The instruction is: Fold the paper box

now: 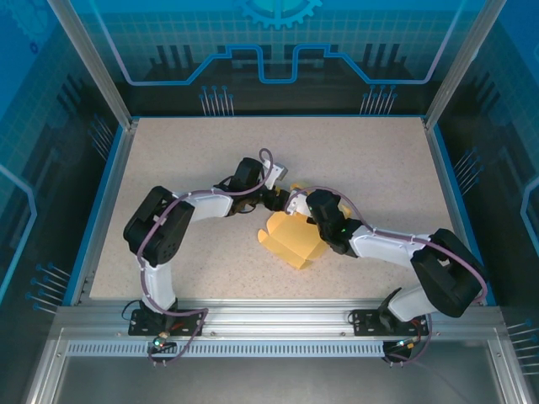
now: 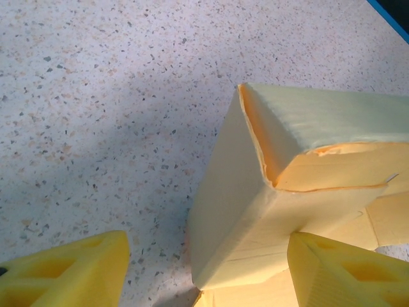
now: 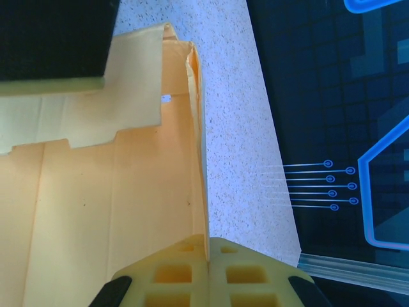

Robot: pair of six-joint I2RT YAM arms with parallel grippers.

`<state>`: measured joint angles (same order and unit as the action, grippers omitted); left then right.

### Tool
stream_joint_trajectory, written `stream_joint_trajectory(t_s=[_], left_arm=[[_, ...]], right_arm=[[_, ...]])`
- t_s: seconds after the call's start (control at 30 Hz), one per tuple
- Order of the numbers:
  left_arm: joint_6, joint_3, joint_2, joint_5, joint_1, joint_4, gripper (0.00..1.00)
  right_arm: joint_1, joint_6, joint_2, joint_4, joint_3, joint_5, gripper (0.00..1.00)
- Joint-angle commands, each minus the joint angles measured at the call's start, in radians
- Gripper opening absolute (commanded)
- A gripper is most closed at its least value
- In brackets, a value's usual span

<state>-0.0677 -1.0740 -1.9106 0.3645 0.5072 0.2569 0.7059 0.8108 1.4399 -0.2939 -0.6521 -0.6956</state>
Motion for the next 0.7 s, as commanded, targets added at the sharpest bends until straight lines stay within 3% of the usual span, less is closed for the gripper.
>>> stream_joint_trajectory(t_s=[0.0,0.67], left_arm=[[0.042,0.0,-0.037,0.025,0.007,0.048,0.68],[0.052,-0.034,-0.101,0.02,0.007,0.092,0.69]], right_arm=[[-0.009,-0.022,-0.024,0.006,0.017,0.036,0.03],[-0.02,-0.051,-0.025,0.018,0.02,0.065,0.03]])
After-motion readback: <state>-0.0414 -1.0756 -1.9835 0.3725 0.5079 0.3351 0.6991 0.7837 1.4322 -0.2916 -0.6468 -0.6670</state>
